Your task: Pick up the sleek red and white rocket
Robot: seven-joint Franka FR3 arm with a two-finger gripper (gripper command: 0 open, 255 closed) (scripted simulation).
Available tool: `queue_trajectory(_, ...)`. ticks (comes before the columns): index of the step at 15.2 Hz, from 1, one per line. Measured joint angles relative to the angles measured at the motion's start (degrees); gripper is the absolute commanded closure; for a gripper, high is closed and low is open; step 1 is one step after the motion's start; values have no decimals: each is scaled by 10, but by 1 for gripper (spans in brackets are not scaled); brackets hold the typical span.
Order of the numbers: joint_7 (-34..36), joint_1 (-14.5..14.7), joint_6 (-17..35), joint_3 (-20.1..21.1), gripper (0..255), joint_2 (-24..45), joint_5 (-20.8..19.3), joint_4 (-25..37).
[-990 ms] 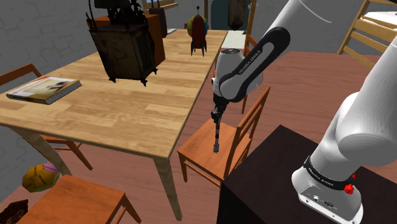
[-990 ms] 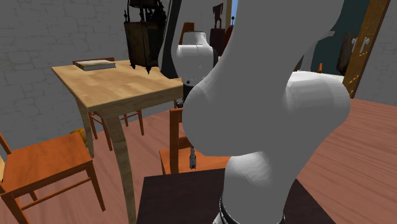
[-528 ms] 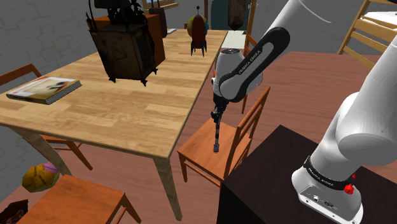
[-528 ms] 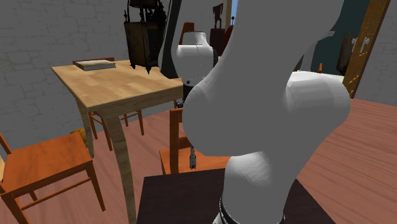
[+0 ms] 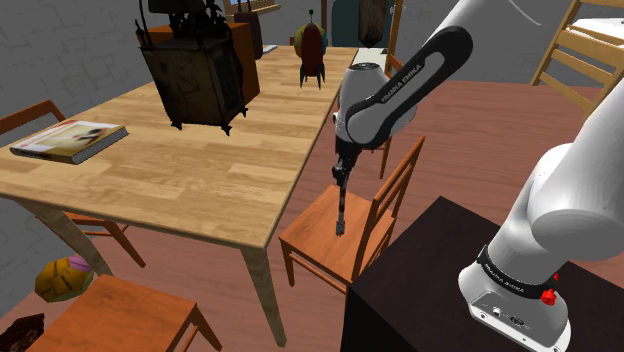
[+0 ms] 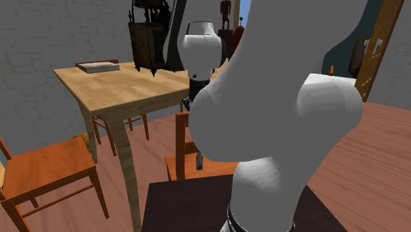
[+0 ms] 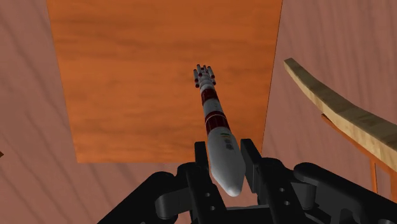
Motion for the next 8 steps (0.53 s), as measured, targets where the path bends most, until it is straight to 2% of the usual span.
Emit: queue_trajectory(8,6,-1,-74,1,255,-56,-6,18)
